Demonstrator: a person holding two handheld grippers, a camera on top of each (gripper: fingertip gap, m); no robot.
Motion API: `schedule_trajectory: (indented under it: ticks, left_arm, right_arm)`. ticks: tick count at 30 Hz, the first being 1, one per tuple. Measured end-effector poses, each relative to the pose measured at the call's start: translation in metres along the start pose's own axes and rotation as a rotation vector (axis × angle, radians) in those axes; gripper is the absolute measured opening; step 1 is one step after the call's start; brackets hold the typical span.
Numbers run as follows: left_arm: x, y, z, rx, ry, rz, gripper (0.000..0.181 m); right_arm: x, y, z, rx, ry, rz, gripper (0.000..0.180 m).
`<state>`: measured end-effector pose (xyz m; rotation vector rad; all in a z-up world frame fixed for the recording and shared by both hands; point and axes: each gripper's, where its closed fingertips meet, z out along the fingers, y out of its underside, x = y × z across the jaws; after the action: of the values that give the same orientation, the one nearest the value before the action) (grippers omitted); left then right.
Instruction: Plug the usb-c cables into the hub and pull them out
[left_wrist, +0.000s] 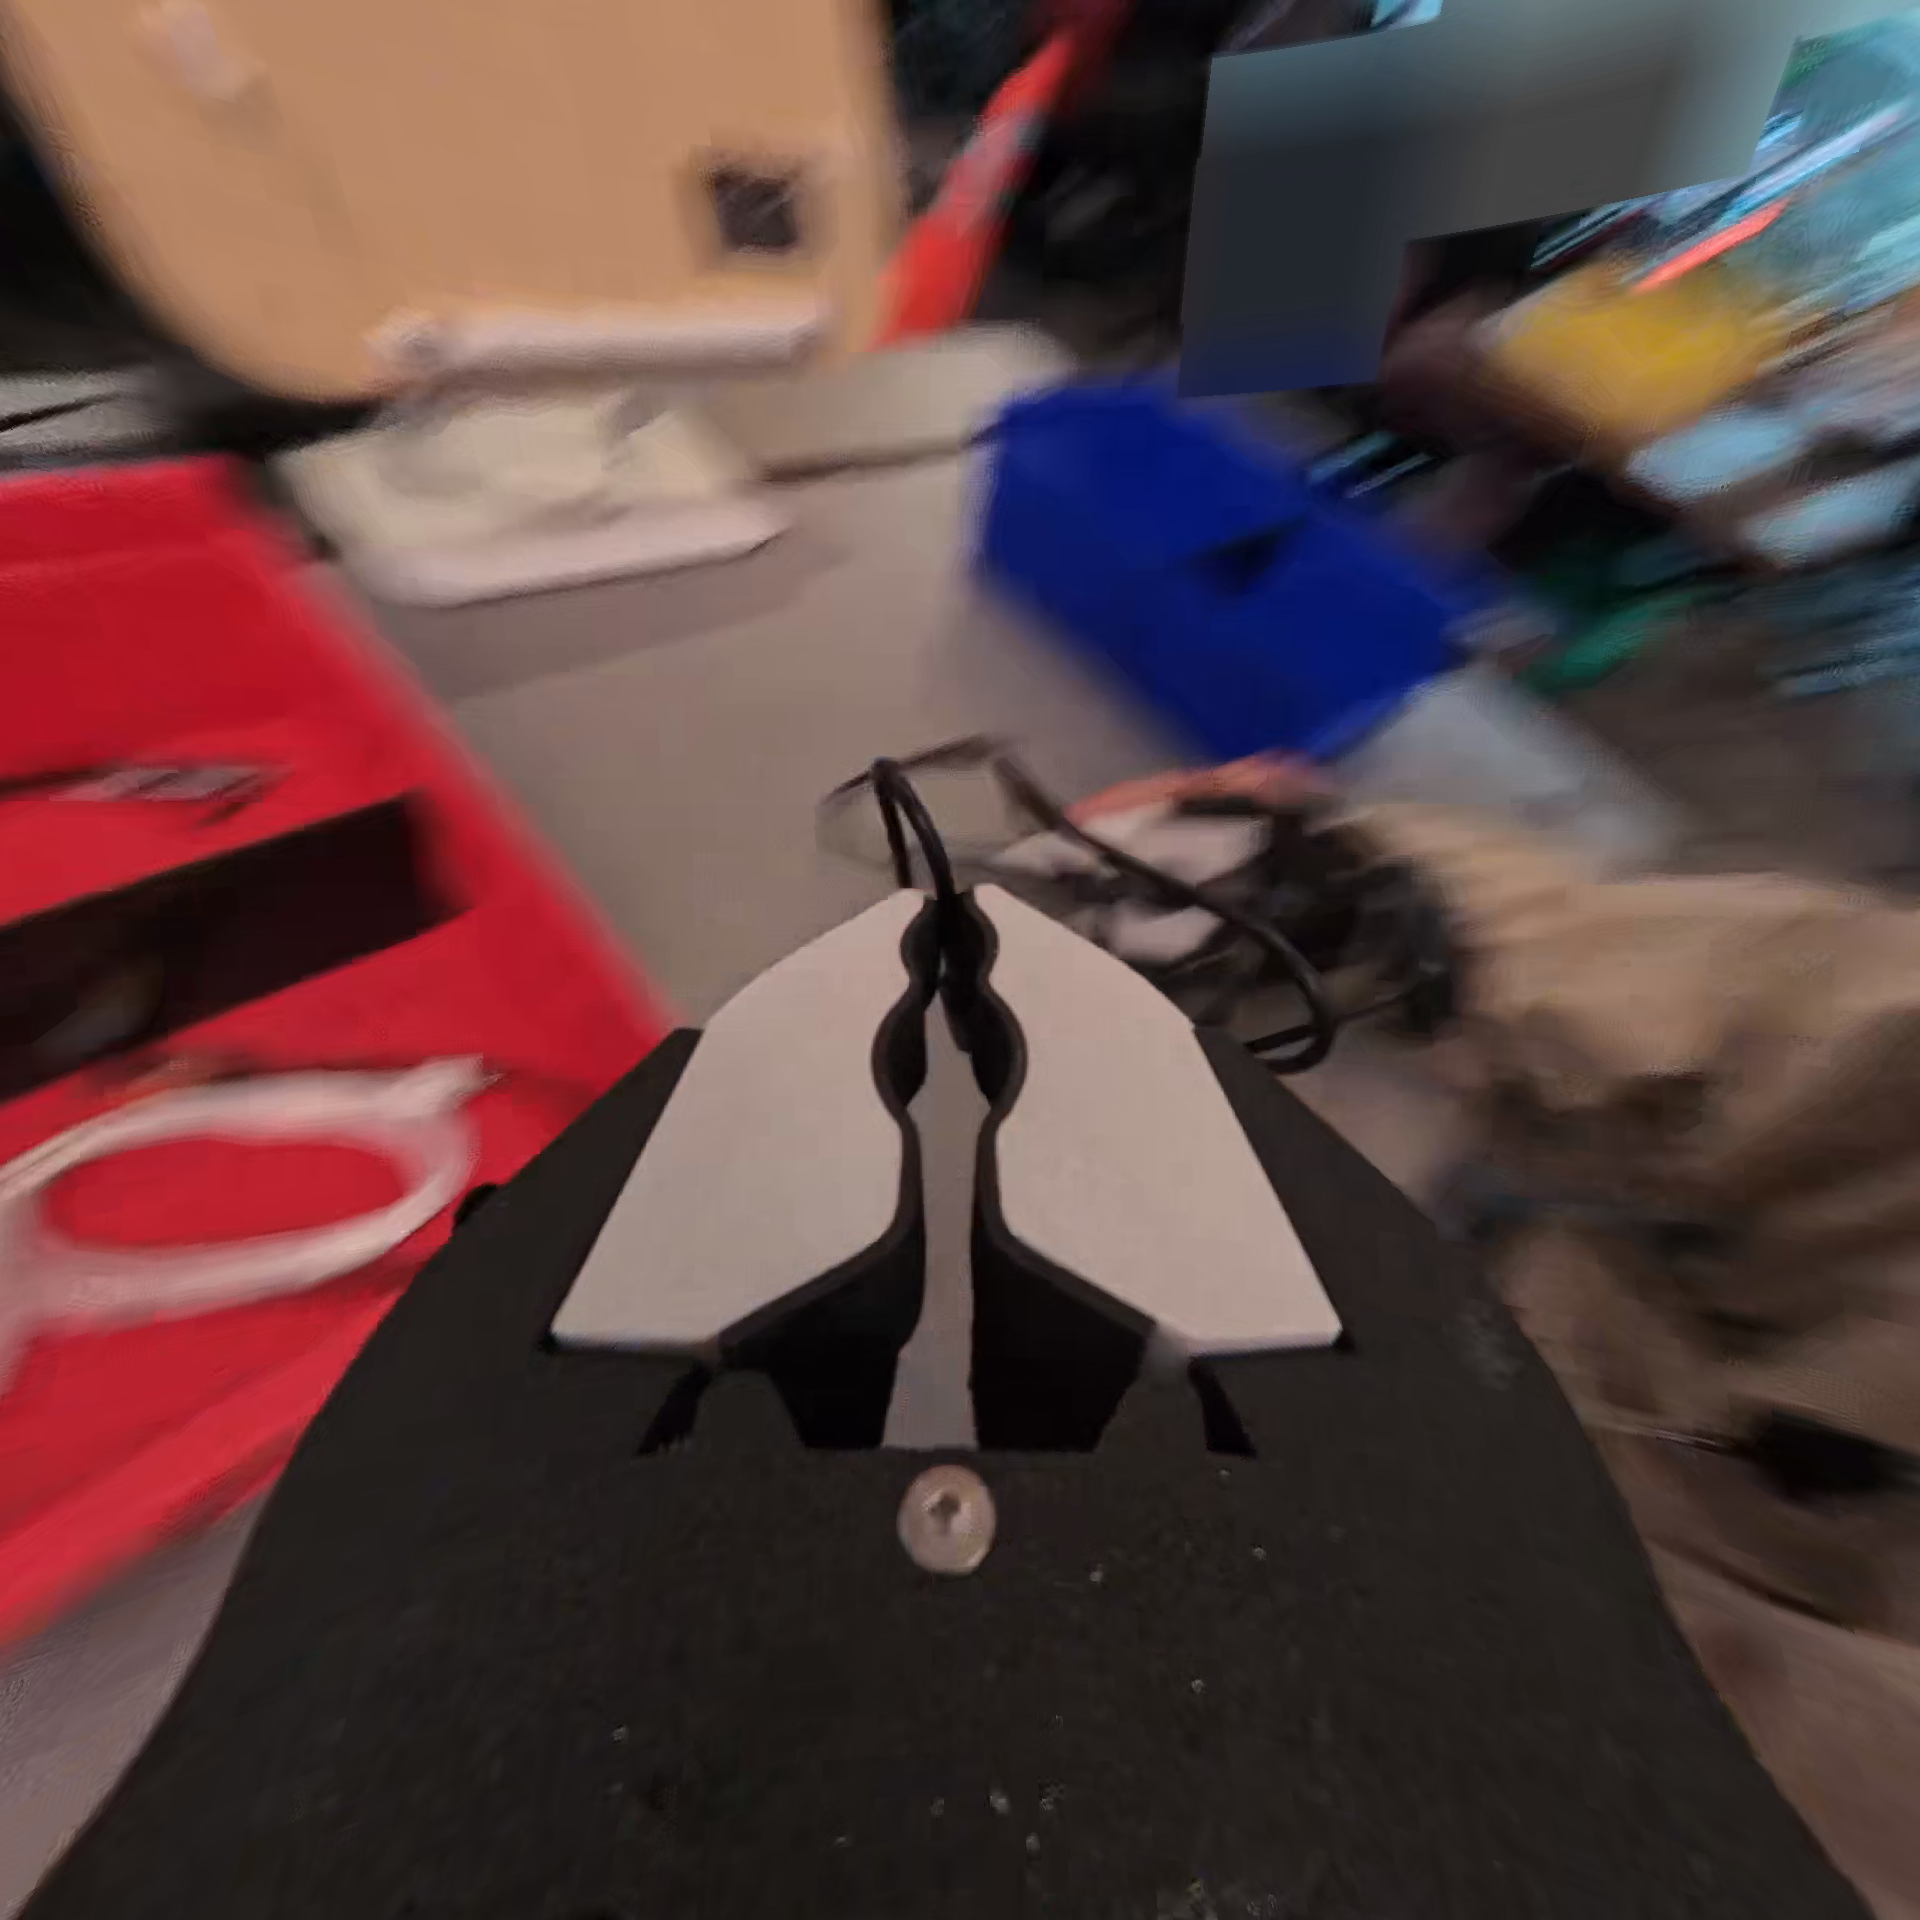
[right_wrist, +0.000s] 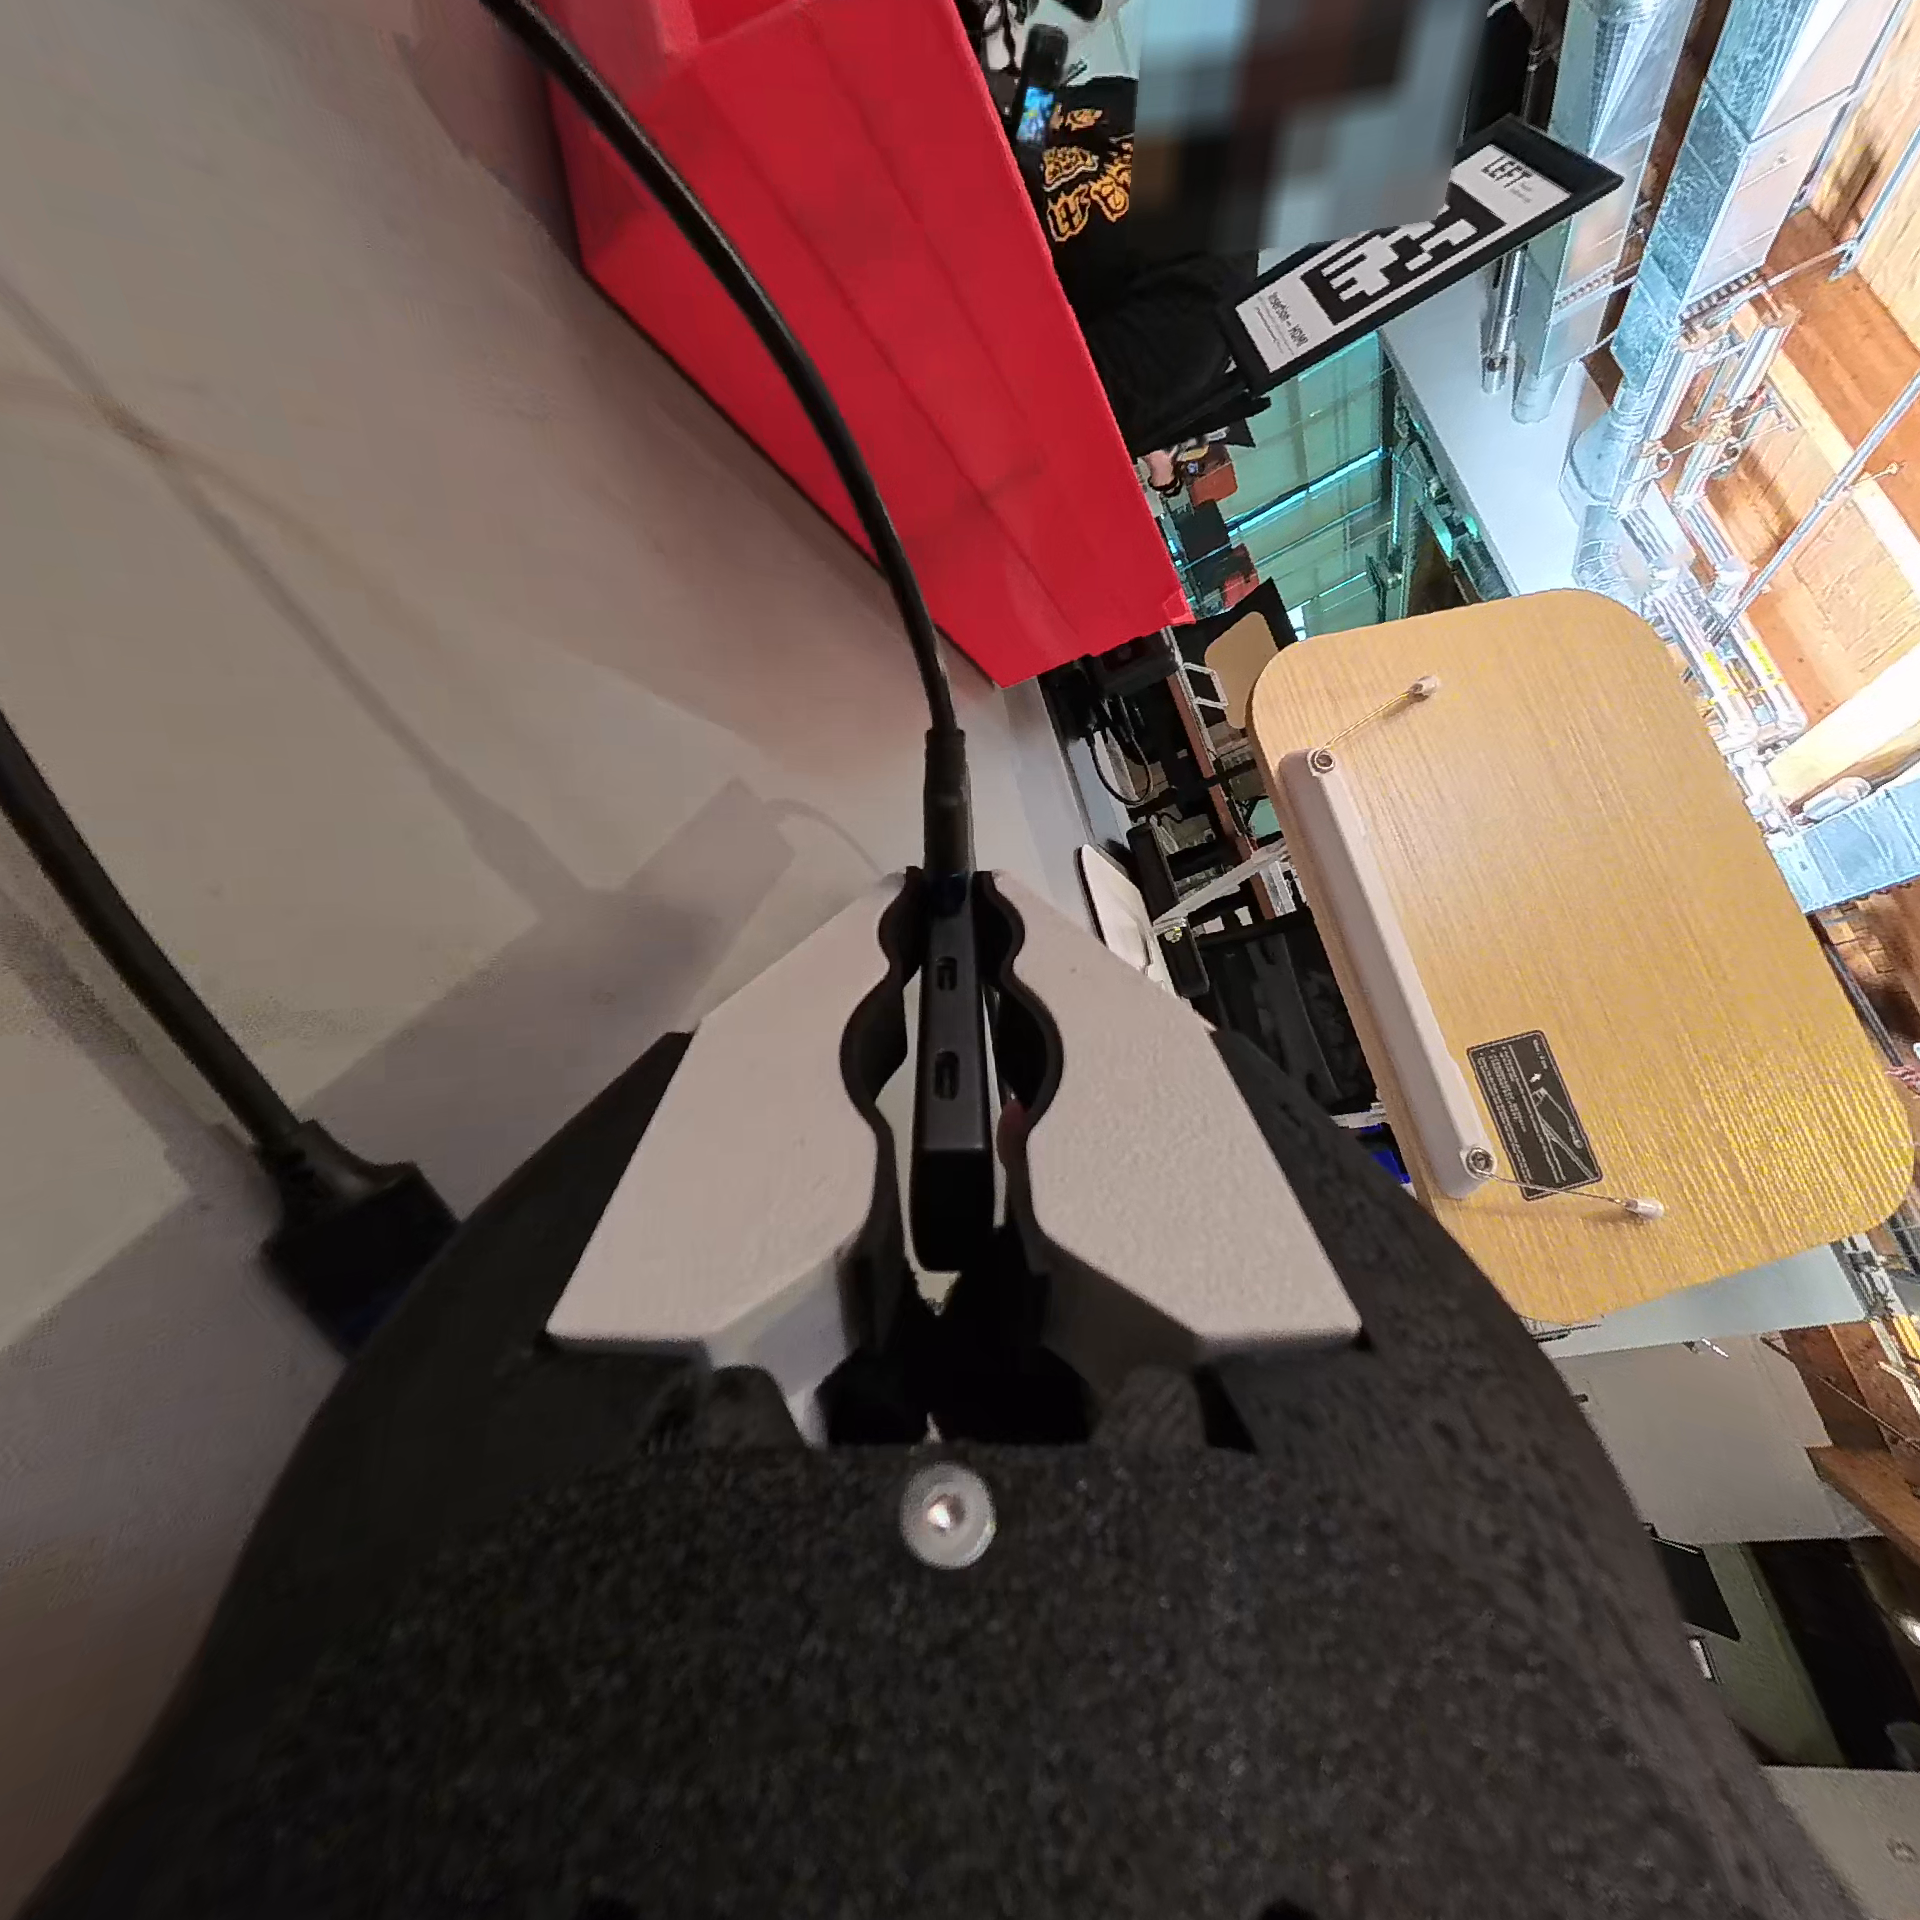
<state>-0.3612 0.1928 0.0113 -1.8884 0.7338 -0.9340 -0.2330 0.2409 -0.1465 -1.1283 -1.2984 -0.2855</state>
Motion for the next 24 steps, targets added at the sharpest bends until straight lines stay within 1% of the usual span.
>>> schedule_trajectory:
  ticks: [1,2,3,5,7,9,11,12,14,18,20,22,24]
  left_arm:
    - [-0.026,0.023,0.004,-0.085,-0.192,0.053,0.002]
    - [-0.044,0.041,0.004,-0.137,-0.328,0.093,0.002]
    - [-0.049,0.053,0.007,-0.143,-0.385,0.1,0.002]
    - [-0.043,0.069,0.014,-0.082,-0.375,0.012,0.002]
    - [-0.041,0.075,0.015,0.02,-0.369,-0.111,0.002]
    - [-0.042,0.07,0.005,0.183,-0.362,-0.263,0.002]
    - [-0.038,0.065,-0.004,0.355,-0.27,-0.431,0.002]
    - [-0.033,0.069,-0.002,0.387,-0.219,-0.49,0.003]
    - [-0.028,0.087,0.008,0.376,-0.185,-0.533,0.002]
    - [-0.01,0.12,0.032,0.272,-0.156,-0.553,0.002]
    - [-0.004,0.131,0.038,0.196,-0.167,-0.501,0.004]
    - [-0.002,0.138,0.036,0.129,-0.202,-0.41,0.017]
    - [-0.002,0.146,0.031,0.047,-0.25,-0.289,0.025]
  right_arm:
    - [0.0,0.0,0.0,-0.001,0.0,-0.002,0.009]
    - [0.0,0.001,0.0,-0.002,0.0,-0.004,0.009]
    - [0.0,0.001,0.0,-0.003,-0.001,-0.005,0.009]
    - [-0.001,0.002,0.001,-0.009,-0.002,-0.013,0.009]
    - [-0.001,0.002,0.001,-0.008,-0.001,-0.015,0.009]
    - [0.001,0.003,0.001,-0.012,0.004,-0.011,0.009]
    - [0.003,0.005,0.001,-0.022,0.012,-0.009,0.009]
    - [0.003,0.006,0.001,-0.026,0.015,-0.008,0.009]
    - [0.003,0.006,0.002,-0.026,0.012,-0.011,0.009]
    - [0.001,0.007,0.002,-0.03,0.006,-0.023,0.009]
    - [0.001,0.007,0.002,-0.031,0.003,-0.022,0.009]
    - [0.001,0.008,0.003,-0.032,0.002,-0.023,0.009]
    - [0.001,0.008,0.003,-0.031,0.002,-0.024,0.009]
